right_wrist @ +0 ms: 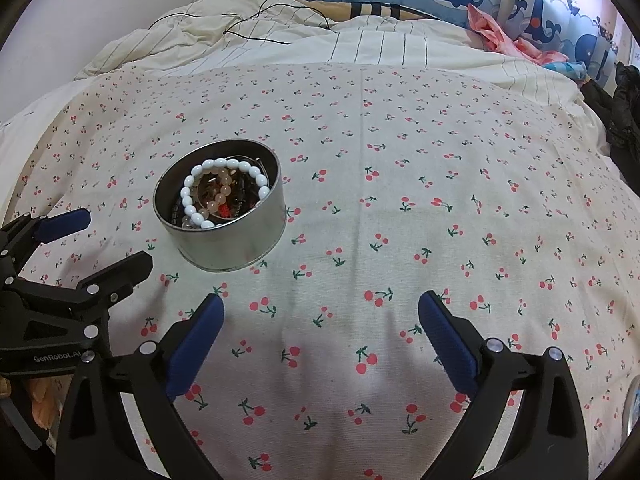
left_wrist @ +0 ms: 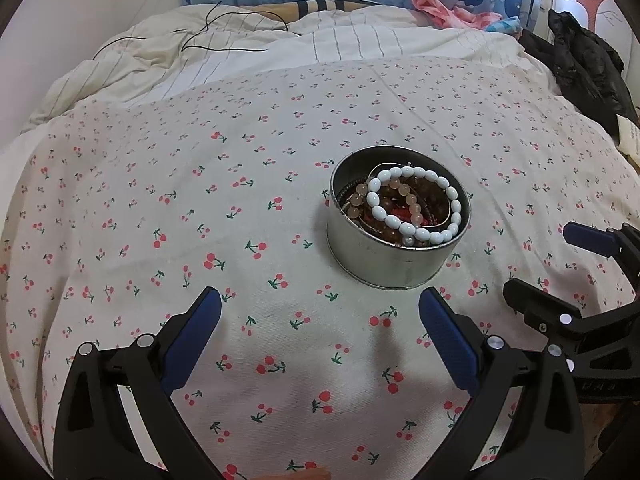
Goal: Organize jewelry
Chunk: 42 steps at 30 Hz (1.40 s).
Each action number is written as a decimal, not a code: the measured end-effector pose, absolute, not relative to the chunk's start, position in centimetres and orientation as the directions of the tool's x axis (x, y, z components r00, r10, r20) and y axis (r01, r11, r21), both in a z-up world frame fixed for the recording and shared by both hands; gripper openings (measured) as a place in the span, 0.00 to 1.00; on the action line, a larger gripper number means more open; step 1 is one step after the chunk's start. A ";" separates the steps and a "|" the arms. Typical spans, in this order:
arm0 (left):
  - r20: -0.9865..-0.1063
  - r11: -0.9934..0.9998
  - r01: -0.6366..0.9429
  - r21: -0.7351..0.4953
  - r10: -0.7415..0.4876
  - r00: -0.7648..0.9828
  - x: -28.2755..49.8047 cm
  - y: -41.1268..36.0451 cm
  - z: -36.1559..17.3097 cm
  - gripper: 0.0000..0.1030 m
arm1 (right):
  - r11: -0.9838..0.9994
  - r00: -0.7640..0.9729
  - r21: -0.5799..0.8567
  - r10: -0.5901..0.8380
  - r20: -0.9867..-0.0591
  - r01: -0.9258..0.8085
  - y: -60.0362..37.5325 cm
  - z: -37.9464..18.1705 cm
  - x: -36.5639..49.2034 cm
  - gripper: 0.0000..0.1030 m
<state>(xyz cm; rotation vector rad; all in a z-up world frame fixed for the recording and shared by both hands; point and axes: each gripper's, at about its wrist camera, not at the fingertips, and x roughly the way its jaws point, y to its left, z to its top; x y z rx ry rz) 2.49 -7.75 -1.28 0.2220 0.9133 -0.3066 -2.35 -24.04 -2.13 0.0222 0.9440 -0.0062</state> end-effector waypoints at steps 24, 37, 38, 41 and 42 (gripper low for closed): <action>-0.821 0.936 0.347 0.056 -0.155 0.550 2.8 -8.0 -1.4 0.93 | 1.000 0.589 0.008 -0.012 -0.808 0.030 -24.3 -2.0 -2.2 0.92; -0.823 0.936 0.347 0.058 -0.152 0.548 2.7 -8.0 -1.4 0.93 | 1.000 0.588 0.003 -0.016 -0.808 0.031 -24.2 -2.0 -2.3 0.92; -0.823 0.936 0.348 0.058 -0.153 0.547 2.7 -8.0 -1.4 0.93 | 1.000 0.589 0.003 -0.016 -0.808 0.031 -24.2 -2.0 -2.3 0.92; -0.824 0.936 0.348 0.057 -0.153 0.546 2.7 -8.0 -1.4 0.93 | 1.000 0.588 0.004 -0.015 -0.808 0.031 -24.2 -2.0 -2.2 0.92; -0.824 0.936 0.348 0.056 -0.153 0.546 2.7 -8.0 -1.4 0.93 | 1.000 0.588 0.004 -0.015 -0.808 0.031 -24.2 -2.0 -2.2 0.92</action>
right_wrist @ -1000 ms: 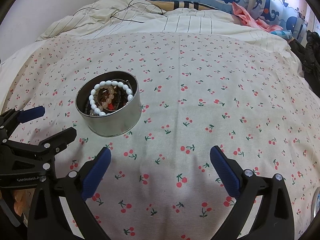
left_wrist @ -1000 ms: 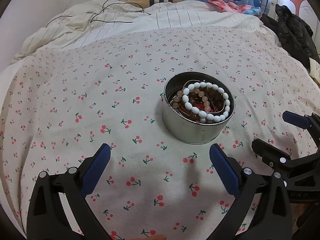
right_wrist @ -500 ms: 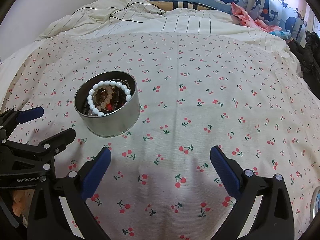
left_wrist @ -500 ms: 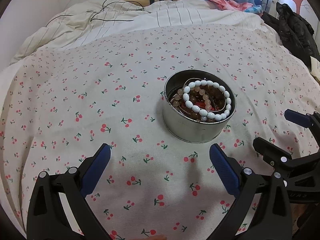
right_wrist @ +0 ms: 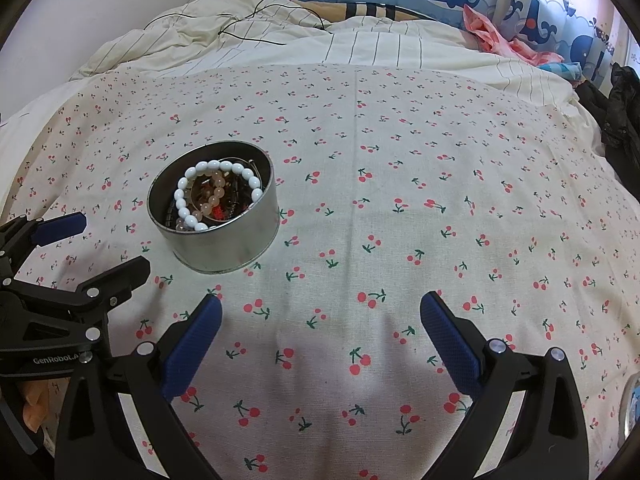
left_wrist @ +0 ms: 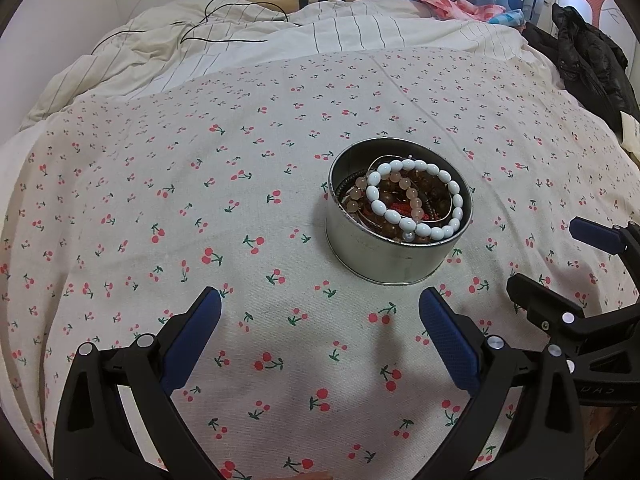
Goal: Organize jewelry
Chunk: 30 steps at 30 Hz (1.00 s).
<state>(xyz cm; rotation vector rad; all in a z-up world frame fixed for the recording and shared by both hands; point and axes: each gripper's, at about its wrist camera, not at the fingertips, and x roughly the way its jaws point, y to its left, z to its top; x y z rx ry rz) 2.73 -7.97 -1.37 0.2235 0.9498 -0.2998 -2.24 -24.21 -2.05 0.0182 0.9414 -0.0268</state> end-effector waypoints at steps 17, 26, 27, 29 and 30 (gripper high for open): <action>-0.827 0.936 0.347 0.056 -0.151 0.542 2.8 -7.9 -1.5 0.93 | 1.000 0.588 0.004 -0.015 -0.809 0.031 -24.2 -2.1 -2.3 0.92; -0.827 0.936 0.347 0.058 -0.150 0.542 2.8 -7.9 -1.5 0.93 | 0.999 0.587 0.003 -0.016 -0.809 0.032 -24.2 -2.0 -2.3 0.92; -0.827 0.936 0.347 0.059 -0.149 0.542 2.8 -7.9 -1.5 0.93 | 0.999 0.587 0.004 -0.016 -0.810 0.033 -24.2 -2.0 -2.3 0.92; -0.827 0.936 0.347 0.059 -0.149 0.542 2.8 -7.9 -1.5 0.93 | 1.000 0.587 0.003 -0.016 -0.810 0.031 -24.2 -2.0 -2.3 0.92; -0.827 0.936 0.347 0.058 -0.149 0.541 2.8 -7.9 -1.5 0.93 | 1.000 0.587 0.003 -0.016 -0.810 0.031 -24.2 -2.0 -2.3 0.92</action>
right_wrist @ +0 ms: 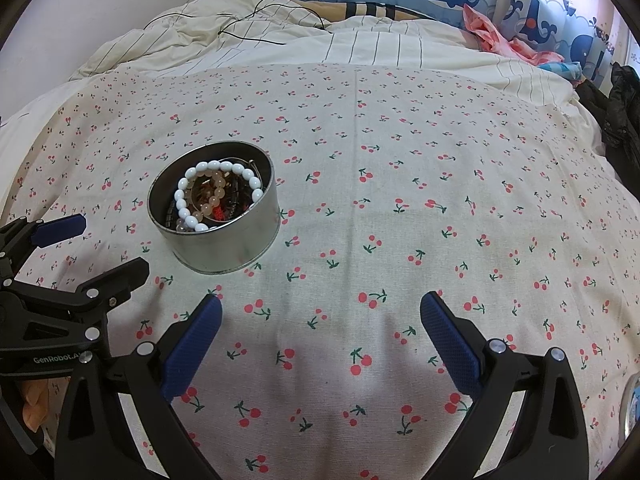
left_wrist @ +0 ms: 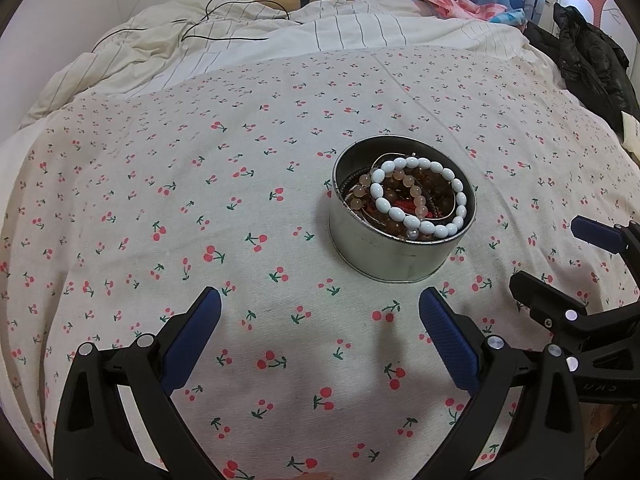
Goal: Organize jewelry
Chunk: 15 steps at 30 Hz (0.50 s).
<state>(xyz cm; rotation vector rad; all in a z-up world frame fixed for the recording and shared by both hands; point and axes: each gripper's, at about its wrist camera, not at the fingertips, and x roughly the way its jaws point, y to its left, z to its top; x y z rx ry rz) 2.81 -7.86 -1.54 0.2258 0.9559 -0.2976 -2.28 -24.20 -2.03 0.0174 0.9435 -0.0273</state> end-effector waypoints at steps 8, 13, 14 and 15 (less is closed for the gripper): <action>-0.827 0.936 0.347 0.060 -0.148 0.543 2.8 -7.9 -1.5 0.93 | 0.999 0.586 0.003 -0.016 -0.810 0.032 -24.1 -2.0 -2.3 0.92; -0.833 0.936 0.349 0.051 -0.153 0.531 2.9 -7.6 -1.7 0.93 | 0.999 0.587 0.004 -0.017 -0.809 0.034 -24.1 -2.0 -2.3 0.92; -0.835 0.937 0.347 0.044 -0.157 0.527 3.0 -7.6 -1.8 0.93 | 0.999 0.586 0.004 -0.016 -0.810 0.033 -24.1 -2.0 -2.3 0.92; -0.840 0.937 0.350 0.022 -0.173 0.514 3.1 -7.4 -1.9 0.93 | 0.999 0.587 0.004 -0.016 -0.810 0.033 -24.0 -2.0 -2.3 0.92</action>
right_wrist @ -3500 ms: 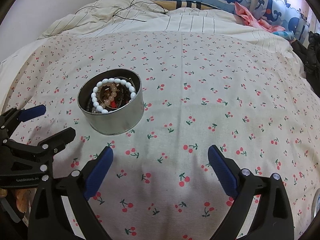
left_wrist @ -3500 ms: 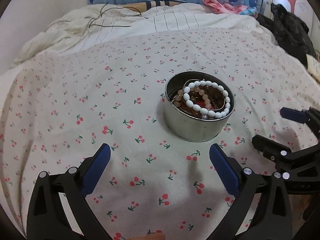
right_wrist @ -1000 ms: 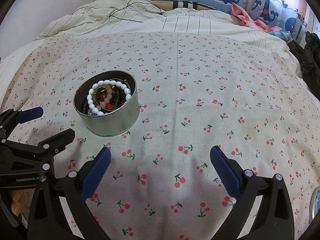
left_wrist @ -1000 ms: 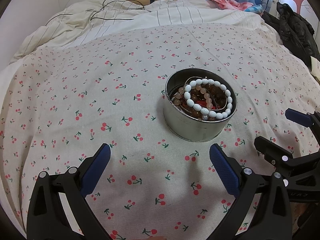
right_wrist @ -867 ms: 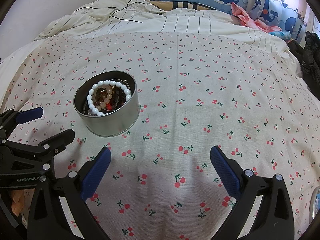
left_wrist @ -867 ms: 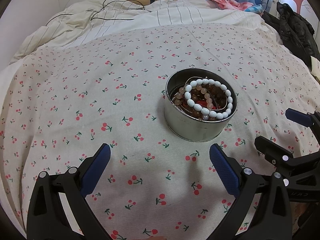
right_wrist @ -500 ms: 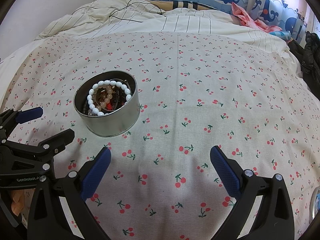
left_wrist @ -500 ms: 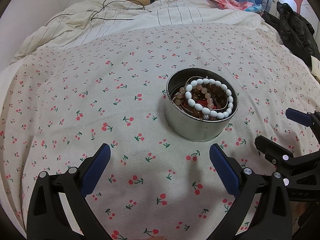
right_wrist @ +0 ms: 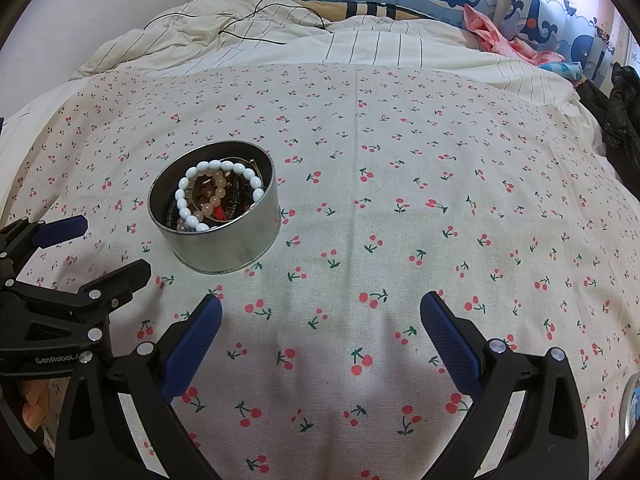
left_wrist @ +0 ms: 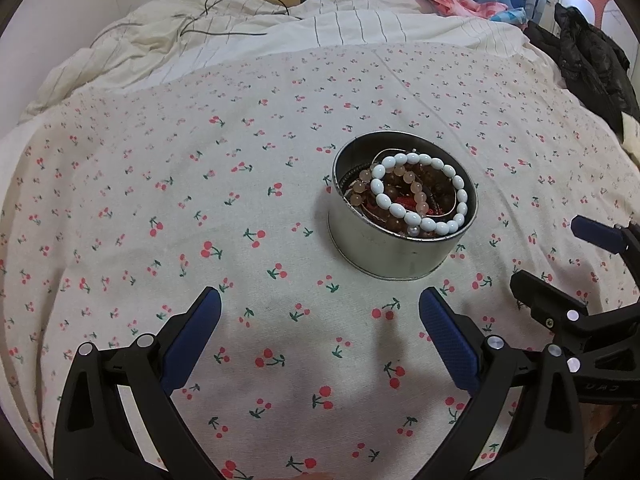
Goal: Organize jewelry
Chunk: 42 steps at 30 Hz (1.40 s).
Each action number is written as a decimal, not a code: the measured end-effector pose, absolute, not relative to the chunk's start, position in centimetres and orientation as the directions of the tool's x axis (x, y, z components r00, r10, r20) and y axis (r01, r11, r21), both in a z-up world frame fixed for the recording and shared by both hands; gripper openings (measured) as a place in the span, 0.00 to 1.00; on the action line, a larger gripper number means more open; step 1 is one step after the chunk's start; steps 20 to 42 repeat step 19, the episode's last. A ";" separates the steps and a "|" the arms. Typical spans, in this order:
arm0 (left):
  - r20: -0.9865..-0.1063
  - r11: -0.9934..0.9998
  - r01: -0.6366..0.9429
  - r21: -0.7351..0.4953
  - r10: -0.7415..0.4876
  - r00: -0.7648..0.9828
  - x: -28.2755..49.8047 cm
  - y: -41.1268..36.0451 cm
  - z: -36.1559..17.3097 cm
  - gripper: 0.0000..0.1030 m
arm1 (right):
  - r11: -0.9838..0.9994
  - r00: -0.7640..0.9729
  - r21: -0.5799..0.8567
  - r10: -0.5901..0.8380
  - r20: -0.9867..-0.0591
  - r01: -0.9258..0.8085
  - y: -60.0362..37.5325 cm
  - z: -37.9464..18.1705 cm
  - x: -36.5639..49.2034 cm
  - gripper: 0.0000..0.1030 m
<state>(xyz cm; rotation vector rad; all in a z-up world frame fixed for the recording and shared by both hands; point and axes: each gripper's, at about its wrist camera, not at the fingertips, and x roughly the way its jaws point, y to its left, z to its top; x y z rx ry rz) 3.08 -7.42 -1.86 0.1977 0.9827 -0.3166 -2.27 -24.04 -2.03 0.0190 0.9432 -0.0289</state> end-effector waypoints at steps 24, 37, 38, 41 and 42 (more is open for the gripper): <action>-0.830 0.949 0.315 0.010 -0.168 0.531 3.3 -6.3 -1.8 0.92 | 0.999 0.587 0.001 -0.020 -0.809 0.036 -23.9 -2.0 -2.3 0.92; -0.830 0.949 0.315 0.010 -0.168 0.531 3.3 -6.3 -1.8 0.92 | 0.999 0.587 0.001 -0.020 -0.809 0.036 -23.9 -2.0 -2.3 0.92; -0.830 0.949 0.315 0.010 -0.168 0.531 3.3 -6.3 -1.8 0.92 | 0.999 0.587 0.001 -0.020 -0.809 0.036 -23.9 -2.0 -2.3 0.92; -0.830 0.949 0.315 0.010 -0.168 0.531 3.3 -6.3 -1.8 0.92 | 0.999 0.587 0.001 -0.020 -0.809 0.036 -23.9 -2.0 -2.3 0.92; -0.830 0.949 0.315 0.010 -0.168 0.531 3.3 -6.3 -1.8 0.92 | 0.999 0.587 0.001 -0.020 -0.809 0.036 -23.9 -2.0 -2.3 0.92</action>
